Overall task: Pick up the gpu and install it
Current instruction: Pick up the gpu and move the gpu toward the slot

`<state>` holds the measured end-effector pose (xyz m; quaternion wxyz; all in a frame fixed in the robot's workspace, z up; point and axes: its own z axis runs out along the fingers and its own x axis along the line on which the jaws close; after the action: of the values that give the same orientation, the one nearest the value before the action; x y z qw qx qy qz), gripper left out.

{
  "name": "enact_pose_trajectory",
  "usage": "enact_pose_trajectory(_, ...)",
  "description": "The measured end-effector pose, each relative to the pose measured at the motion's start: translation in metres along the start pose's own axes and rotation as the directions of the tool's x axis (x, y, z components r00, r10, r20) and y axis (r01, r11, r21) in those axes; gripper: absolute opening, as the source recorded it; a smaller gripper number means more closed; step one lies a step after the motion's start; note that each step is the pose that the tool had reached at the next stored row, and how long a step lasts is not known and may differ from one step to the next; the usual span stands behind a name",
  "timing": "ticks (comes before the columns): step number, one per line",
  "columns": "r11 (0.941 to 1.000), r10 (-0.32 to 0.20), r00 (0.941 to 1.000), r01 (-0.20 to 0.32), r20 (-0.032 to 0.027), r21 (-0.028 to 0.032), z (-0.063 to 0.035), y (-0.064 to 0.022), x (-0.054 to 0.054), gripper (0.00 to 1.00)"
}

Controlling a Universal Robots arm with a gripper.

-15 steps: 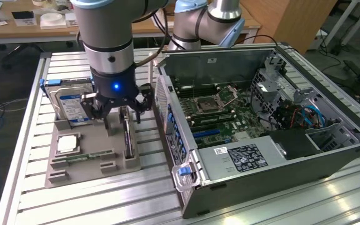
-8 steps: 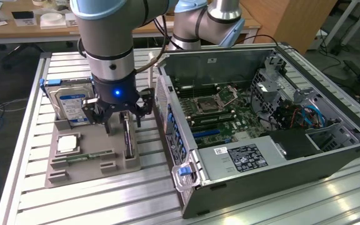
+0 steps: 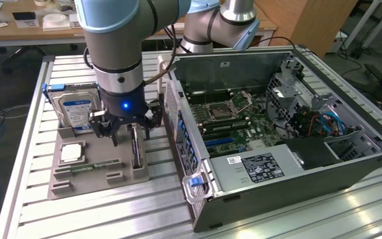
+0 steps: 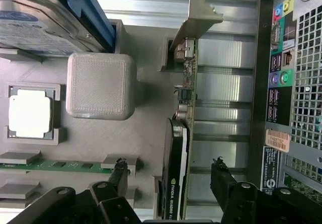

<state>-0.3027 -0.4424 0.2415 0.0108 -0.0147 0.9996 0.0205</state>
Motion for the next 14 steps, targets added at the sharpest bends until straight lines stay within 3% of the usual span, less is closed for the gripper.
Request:
enact_pose_trajectory(8,1.0,-0.007,1.0,0.007,-0.0003,-0.0001,0.0106,-0.001,0.0,0.76)
enact_pose_trajectory(14,1.0,-0.007,1.0,0.007,-0.0002,-0.0002,0.0155,0.0053,0.0,0.76)
